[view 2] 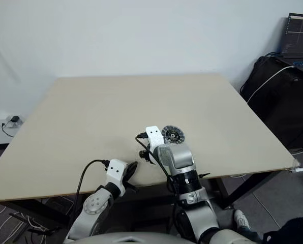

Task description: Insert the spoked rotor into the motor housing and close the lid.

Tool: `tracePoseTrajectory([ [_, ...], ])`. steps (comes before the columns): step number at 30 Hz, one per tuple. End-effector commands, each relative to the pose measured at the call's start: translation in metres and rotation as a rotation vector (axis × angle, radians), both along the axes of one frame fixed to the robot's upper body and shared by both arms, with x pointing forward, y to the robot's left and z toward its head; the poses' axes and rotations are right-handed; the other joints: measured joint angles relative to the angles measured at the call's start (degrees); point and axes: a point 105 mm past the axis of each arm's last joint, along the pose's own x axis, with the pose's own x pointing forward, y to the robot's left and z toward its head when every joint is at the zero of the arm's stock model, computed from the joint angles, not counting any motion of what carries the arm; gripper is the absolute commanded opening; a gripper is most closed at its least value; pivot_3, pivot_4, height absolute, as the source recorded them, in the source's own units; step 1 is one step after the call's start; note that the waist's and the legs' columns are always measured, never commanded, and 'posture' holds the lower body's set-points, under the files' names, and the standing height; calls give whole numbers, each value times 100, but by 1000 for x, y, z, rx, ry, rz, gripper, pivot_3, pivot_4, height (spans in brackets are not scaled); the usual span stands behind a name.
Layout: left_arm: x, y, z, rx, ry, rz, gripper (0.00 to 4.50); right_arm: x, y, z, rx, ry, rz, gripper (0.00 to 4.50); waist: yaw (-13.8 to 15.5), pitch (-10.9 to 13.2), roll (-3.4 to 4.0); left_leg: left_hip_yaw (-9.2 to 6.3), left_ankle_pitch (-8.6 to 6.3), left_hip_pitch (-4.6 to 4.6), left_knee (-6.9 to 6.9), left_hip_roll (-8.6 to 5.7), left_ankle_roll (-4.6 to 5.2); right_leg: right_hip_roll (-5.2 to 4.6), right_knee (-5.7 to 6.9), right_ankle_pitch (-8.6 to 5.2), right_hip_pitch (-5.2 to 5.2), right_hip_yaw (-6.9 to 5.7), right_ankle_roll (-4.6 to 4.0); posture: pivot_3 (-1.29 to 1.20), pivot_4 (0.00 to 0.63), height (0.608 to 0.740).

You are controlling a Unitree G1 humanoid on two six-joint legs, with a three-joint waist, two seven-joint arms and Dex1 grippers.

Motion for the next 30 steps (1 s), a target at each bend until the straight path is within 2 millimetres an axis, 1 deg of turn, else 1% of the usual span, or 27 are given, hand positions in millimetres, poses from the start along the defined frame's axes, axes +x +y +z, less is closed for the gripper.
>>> tracePoseTrajectory([
  [1,4,-1,10,-21,-40,3,0,9,30,41,127,-133,87,2202,11,19,30,0,4,-7,0,0,5,0,0,0,-1,0,-1,0,0,740],
  [4,4,-1,10,-22,-39,3,0,16,28,44,75,-218,98,2202,35,24,37,-12,13,-39,-11,-4,-5,12,2,14,-18,2,-23,0,0,740],
  [6,4,-1,10,-22,-39,3,0,17,25,42,22,-261,118,2202,50,22,36,-13,11,-56,-22,-10,-11,13,-1,12,-40,3,-17,0,0,740],
  [7,4,-2,10,-22,-39,3,0,17,23,39,-15,-280,130,2202,65,19,34,-14,9,-72,-23,-15,-12,12,-1,11,-58,4,-14,0,0,740],
  [9,4,-2,10,-22,-38,1,0,16,15,25,-152,-314,184,2202,100,19,36,-21,13,-111,-22,-24,-18,10,-6,14,-89,5,-10,0,0,740],
  [12,4,-2,10,-22,-37,0,0,11,7,13,-279,-341,279,2202,151,18,37,-20,13,-114,-23,-35,-20,-4,-13,8,-85,1,-9,0,0,740],
  [15,4,-2,9,-22,-36,-2,0,6,3,6,-322,-329,344,2202,163,17,37,-17,-4,-109,-21,-45,9,-15,-17,2,-78,2,-6,0,0,740],
  [17,4,-2,9,-22,-36,-3,0,6,1,6,-342,-345,362,2202,166,16,36,-18,-7,-107,-19,-45,15,-15,-18,1,-75,2,-8,0,0,740],
  [21,4,-2,10,-22,-36,-3,0,8,12,24,-285,-472,398,2202,168,17,38,-21,-1,-104,-19,-45,8,-11,-15,0,-74,1,-6,0,0,740],
  [24,4,-2,10,-22,-37,-2,0,-2,24,49,-195,-622,500,2202,169,17,38,-21,2,-104,-18,-44,5,-7,-14,1,-75,1,-3,0,0,740],
  [27,4,-2,10,-22,-38,-2,0,-17,23,62,-201,-769,668,2202,173,17,36,-22,1,-104,-17,-45,6,-5,-15,2,-74,1,4,0,0,740],
  [30,3,-2,10,-22,-37,-4,0,-35,15,64,-216,-826,830,2202,228,17,34,-26,-3,-104,-11,-49,13,-9,-17,-2,-68,1,8,0,0,740],
])
